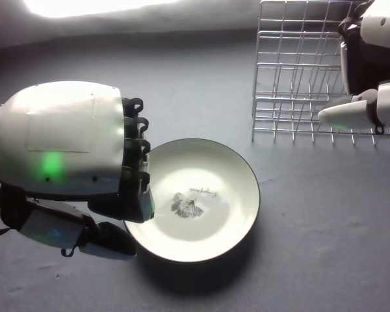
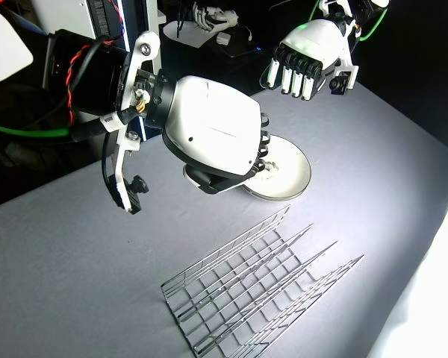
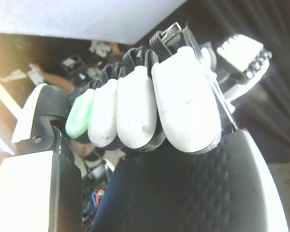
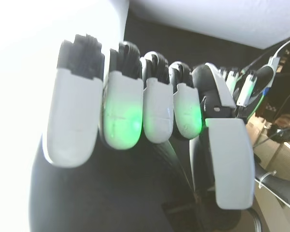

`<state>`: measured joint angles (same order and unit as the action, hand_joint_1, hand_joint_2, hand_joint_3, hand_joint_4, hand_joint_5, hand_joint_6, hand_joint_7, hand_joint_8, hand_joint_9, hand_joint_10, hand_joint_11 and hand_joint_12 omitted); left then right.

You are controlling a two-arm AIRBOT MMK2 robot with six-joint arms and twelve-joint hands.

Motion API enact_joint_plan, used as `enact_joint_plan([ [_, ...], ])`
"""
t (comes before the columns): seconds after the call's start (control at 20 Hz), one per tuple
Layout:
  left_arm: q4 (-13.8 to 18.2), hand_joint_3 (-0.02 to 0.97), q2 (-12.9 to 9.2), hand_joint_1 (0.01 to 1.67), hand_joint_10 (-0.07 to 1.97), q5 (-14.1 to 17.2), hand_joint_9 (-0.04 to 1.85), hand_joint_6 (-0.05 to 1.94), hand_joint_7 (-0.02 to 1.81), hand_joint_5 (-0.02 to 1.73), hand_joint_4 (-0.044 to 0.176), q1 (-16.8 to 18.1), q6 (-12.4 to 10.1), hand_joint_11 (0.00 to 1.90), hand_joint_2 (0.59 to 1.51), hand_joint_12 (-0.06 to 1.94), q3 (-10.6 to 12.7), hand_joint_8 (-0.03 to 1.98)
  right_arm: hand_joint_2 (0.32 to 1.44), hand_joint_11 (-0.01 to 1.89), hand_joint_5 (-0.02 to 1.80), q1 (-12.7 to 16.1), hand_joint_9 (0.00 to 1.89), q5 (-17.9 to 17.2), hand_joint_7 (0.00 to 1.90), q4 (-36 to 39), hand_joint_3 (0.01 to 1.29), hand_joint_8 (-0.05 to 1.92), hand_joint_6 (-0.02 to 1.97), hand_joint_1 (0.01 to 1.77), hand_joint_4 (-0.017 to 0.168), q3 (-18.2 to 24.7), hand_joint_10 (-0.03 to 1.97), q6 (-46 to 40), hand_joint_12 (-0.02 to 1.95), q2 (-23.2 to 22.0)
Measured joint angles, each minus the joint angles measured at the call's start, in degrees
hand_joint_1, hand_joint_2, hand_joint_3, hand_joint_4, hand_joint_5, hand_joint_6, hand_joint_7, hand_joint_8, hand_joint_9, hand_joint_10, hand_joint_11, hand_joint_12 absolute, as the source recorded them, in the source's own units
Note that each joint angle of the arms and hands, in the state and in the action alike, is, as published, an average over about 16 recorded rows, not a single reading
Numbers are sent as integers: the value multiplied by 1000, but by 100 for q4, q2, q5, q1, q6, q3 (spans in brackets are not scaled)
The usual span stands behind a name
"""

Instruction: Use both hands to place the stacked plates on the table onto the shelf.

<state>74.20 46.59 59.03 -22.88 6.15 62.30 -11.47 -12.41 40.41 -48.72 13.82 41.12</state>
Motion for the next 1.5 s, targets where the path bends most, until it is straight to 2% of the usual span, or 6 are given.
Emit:
enact_joint_plan([
  [0.2,91,14,-3,160,580,16,550,584,491,461,28,-2,-90,625,1143,591,37,580,1288,802,663,-7,720,6,706,-1,47,645,698,153,0,4,666,0,639,-3],
  [0.4,308,10,-4,124,432,41,412,429,369,345,19,59,-312,467,1142,435,63,426,1294,597,503,-11,538,12,532,5,39,482,523,117,0,10,495,-1,472,-6],
  [0.55,535,7,-7,39,132,90,157,129,129,125,-6,117,-544,195,1133,134,116,126,1308,298,241,-29,257,14,257,13,30,186,218,33,-2,27,194,-1,172,-12],
  [0.75,878,-2,27,23,7,193,16,-7,16,13,-4,223,-934,19,1137,-5,261,-6,1313,38,40,-50,29,3,37,30,15,13,25,14,-2,61,10,-1,-1,-28],
  [1.1,1623,-2,270,22,8,503,22,-13,21,20,-4,374,-1439,15,1140,-13,838,-14,1311,16,21,-87,22,-25,16,105,15,13,23,14,-1,121,8,-1,-6,-60],
  [1.5,2330,-2,671,21,7,868,23,-14,20,22,1,269,-1202,15,1140,-13,1595,-15,1302,19,21,-105,22,-66,17,193,15,14,23,14,-1,168,7,-1,-6,-98],
])
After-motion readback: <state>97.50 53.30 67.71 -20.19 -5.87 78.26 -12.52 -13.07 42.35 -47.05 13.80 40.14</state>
